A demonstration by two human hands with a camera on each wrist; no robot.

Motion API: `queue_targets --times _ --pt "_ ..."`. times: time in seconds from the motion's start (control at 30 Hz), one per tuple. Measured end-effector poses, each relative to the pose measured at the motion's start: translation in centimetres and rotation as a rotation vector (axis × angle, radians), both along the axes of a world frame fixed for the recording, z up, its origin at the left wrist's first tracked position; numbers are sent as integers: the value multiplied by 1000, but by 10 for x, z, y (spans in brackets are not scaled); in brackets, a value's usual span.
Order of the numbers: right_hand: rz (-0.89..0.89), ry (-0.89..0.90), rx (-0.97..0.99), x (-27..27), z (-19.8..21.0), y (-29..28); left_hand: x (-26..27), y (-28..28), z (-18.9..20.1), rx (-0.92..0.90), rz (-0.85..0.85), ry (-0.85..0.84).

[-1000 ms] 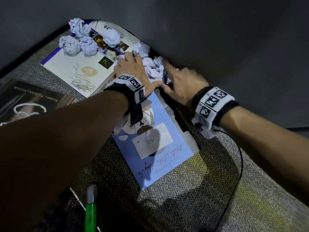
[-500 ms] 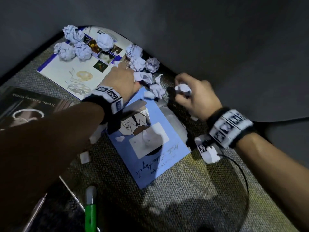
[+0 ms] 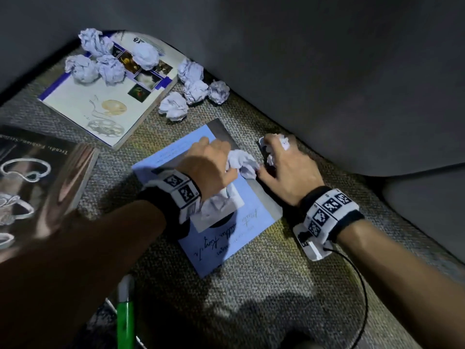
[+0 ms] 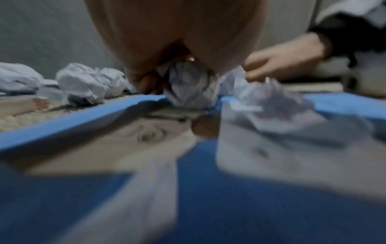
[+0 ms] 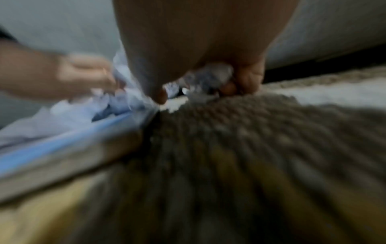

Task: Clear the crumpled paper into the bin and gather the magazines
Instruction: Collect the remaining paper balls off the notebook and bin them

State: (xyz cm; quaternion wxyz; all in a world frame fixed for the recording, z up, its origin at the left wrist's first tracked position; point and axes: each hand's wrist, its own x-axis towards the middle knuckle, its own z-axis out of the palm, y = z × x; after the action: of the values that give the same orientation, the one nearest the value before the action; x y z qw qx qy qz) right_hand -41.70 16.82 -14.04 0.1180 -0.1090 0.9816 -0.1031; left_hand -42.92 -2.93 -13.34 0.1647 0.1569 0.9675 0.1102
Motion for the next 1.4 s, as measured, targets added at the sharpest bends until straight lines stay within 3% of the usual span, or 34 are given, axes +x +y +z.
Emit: queue_targets --times 0.2,0.33,0.5,0.57,0.77,0.93,1.1,1.17,1.23,1.33,1.4 --pt "192 -129 101 8 24 15 27 0 -12 134 -21 195" --pt "277 -70 102 3 43 26 47 -13 -11 168 -121 112" --pt "427 -16 32 -14 15 27 54 -16 -20 108 -435 157" --pt "467 0 42 -25 -1 24 47 -11 -23 71 -484 177" --pt "507 81 189 -37 -10 6 30 -6 -28 210 -444 340" --pt "423 147 281 -27 -11 -2 29 -7 -31 64 -352 232" --pt "304 17 200 -23 -5 -3 21 5 -16 -41 -282 200" --pt "194 -35 75 -28 2 -6 12 5 -5 93 -101 102" --pt "-27 -101 -172 -33 15 -8 5 -2 9 373 249 -92" --pt "-225 58 -365 -36 31 -6 3 -24 12 777 709 -144" --pt "-325 26 -571 -25 33 -6 14 -37 10 1059 957 -294"
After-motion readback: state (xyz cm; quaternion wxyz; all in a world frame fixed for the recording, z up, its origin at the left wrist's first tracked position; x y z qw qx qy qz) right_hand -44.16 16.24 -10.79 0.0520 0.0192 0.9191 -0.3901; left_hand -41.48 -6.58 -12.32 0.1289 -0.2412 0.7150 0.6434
